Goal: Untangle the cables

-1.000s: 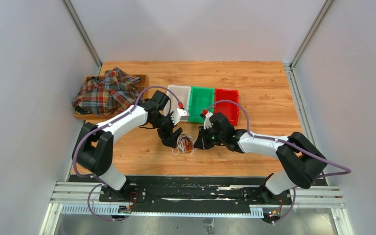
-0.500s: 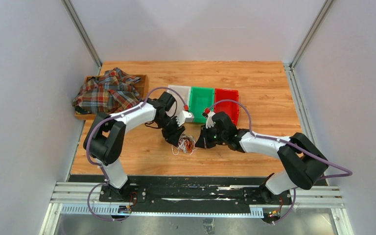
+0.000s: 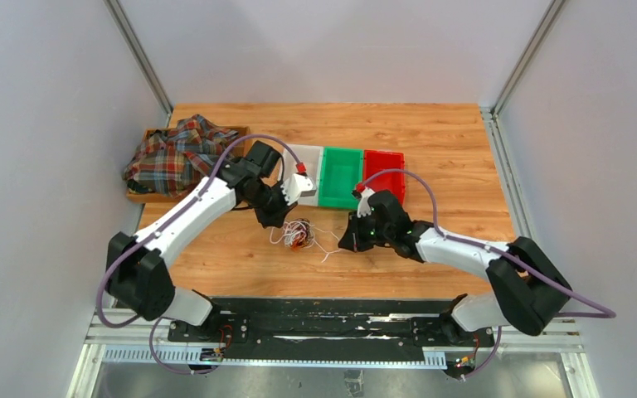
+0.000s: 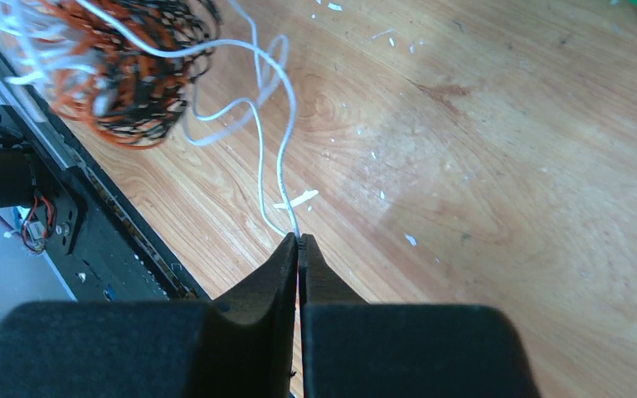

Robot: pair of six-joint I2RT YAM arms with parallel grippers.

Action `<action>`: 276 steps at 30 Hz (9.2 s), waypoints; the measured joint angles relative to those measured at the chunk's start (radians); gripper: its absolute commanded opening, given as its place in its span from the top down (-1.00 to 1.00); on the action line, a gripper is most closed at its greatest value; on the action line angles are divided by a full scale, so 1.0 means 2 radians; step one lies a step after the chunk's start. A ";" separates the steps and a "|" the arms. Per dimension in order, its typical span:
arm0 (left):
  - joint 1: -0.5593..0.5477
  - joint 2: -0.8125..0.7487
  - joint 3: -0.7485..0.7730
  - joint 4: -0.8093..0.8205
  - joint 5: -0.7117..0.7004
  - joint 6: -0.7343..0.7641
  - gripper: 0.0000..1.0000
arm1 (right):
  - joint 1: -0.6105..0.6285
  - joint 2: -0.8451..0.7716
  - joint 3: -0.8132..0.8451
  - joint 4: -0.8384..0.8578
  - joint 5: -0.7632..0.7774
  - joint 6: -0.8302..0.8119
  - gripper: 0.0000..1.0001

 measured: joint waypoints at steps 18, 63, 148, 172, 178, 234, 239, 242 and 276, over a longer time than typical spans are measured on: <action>0.000 -0.084 0.012 -0.050 0.084 -0.066 0.99 | 0.089 -0.111 0.024 0.004 0.074 -0.070 0.01; 0.000 -0.082 0.152 -0.094 0.219 -0.132 0.99 | 0.150 0.045 -0.006 0.277 0.218 -0.038 -0.18; 0.000 -0.132 0.314 -0.069 0.141 -0.188 -0.32 | 0.133 -0.033 0.254 0.051 0.059 -0.227 0.99; 0.000 -0.188 0.125 -0.056 -0.009 -0.165 -0.96 | -0.157 -0.085 0.223 -0.096 0.213 -0.119 0.99; 0.000 -0.198 0.121 -0.056 -0.010 -0.162 -0.96 | -0.170 -0.060 0.241 -0.097 0.213 -0.113 0.99; 0.000 -0.199 0.107 -0.059 -0.014 -0.123 -0.96 | -0.169 0.097 0.303 -0.091 0.223 -0.060 0.99; 0.000 -0.204 0.106 -0.060 -0.015 -0.123 -0.96 | -0.169 0.144 0.290 -0.104 0.226 -0.050 0.54; 0.000 -0.208 0.101 -0.061 -0.016 -0.121 -0.96 | -0.169 0.155 0.291 -0.122 0.237 -0.050 0.20; 0.000 -0.204 0.093 -0.066 -0.020 -0.114 -0.96 | -0.048 0.304 0.468 -0.178 0.390 -0.254 -0.13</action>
